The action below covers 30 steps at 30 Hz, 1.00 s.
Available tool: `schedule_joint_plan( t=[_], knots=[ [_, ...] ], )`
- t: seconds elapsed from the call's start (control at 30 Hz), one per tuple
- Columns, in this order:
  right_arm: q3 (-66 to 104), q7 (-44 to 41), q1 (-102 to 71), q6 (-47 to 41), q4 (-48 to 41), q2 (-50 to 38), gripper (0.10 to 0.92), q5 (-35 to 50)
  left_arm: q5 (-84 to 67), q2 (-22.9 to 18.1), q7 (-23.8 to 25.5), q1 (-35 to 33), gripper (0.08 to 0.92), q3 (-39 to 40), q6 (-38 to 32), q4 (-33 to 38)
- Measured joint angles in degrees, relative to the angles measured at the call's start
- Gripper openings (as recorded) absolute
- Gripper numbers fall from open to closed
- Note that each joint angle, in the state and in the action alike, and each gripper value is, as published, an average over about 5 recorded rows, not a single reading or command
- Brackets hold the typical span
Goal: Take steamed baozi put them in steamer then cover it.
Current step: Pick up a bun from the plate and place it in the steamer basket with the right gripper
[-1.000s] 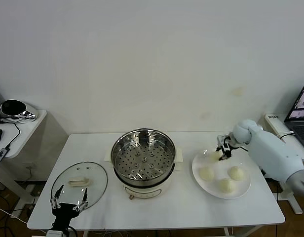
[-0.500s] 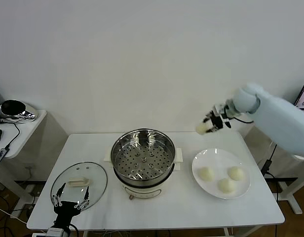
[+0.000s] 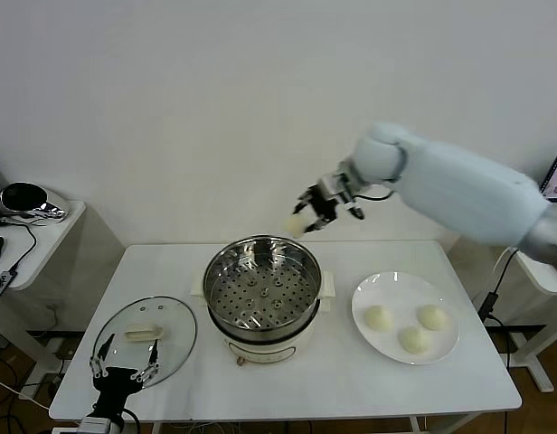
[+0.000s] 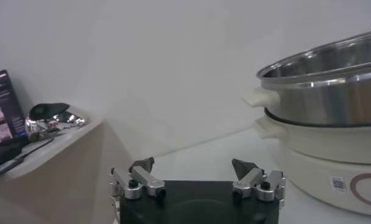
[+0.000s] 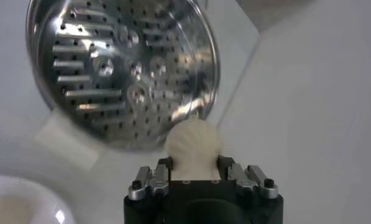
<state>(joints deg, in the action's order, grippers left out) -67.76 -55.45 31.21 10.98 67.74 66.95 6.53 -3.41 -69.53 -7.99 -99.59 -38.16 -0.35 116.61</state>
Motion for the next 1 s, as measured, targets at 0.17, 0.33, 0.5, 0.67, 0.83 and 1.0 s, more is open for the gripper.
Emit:
schedule_joint_plan(
  t=[0.17,0.33,0.5,0.67,0.83,1.0],
  knots=[
    [-2.0,0.6,-0.6,5.6,-3.0,4.2,0.484,-4.4,-0.1,-0.4,0.0,0.0,0.823,-0.3,0.0,0.2],
    [-2.7,1.6,-2.0,10.6,-6.2,7.3,0.485,-10.0,-0.1,-0.7,0.0,-0.1,0.823,-0.3,-0.1,0.3],
    [-3.0,2.4,-3.3,14.6,-8.7,9.4,0.489,-15.3,-0.1,-0.7,0.0,-0.3,0.823,-0.5,-0.2,0.3],
    [-3.3,3.1,-4.6,17.7,-10.3,10.5,0.492,-19.4,-0.1,-0.8,0.0,-0.2,0.823,-0.6,-0.3,0.4],
    [-3.3,4.1,-5.7,20.0,-11.9,11.7,0.501,-22.4,-0.1,-1.0,0.0,-0.3,0.823,-0.6,-0.3,0.6],
    [-2.8,5.1,-6.4,21.5,-13.4,12.7,0.534,-24.7,0.0,-1.2,-0.1,-0.4,0.823,-0.6,-0.4,0.7]
  ],
)
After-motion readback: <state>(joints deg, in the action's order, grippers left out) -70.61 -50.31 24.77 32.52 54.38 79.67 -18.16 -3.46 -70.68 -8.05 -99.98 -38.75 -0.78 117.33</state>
